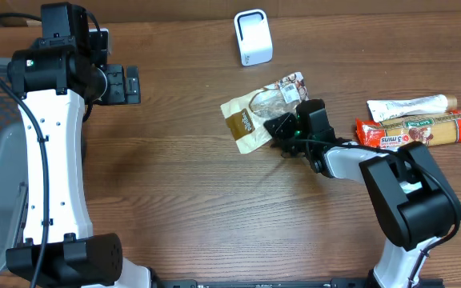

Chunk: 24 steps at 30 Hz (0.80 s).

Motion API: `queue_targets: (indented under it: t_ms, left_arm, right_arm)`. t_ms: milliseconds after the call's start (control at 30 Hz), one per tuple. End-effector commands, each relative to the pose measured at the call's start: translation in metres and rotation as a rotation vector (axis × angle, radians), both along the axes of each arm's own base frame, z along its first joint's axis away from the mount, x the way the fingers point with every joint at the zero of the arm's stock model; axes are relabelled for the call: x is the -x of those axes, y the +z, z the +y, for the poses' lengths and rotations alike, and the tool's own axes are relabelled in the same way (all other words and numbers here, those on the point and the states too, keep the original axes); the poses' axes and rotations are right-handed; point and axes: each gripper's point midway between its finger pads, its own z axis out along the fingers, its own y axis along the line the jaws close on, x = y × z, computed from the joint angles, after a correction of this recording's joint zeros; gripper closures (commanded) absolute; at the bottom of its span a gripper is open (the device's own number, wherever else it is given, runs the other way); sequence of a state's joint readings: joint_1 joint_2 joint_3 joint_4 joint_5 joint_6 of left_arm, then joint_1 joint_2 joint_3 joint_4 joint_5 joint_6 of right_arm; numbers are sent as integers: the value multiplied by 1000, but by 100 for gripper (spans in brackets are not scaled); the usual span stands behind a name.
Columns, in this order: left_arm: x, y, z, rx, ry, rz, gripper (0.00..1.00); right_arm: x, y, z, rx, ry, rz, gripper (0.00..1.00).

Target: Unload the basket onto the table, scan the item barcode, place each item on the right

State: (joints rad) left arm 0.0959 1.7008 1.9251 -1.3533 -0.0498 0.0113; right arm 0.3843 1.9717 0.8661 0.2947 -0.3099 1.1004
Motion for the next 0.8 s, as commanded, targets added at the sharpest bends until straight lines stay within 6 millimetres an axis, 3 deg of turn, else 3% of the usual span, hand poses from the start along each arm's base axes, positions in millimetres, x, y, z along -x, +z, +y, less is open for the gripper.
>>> queue_targets:
  t_ms: [0,167,400,633,767]
  left_arm:
    - [-4,4,2,-15,-12,-14,0]
    - [-4,4,2,-15,-12,-14,1]
    - [-4,4,2,-15,-12,-14,0]
    - [-4,4,2,-15,-13,-14,0]
    - [-4,4,2,-15,-13,-14,1]
  right_arm:
    - [27,-38,-5,56,100,64,84]
    - [24,-16,3,-38,244,24,96]
    - [38,26,-3,-113,556,-5,96]
    - [49,36,-36,180,765,46,93]
    - [47,33,-31,253,834,-8,93]
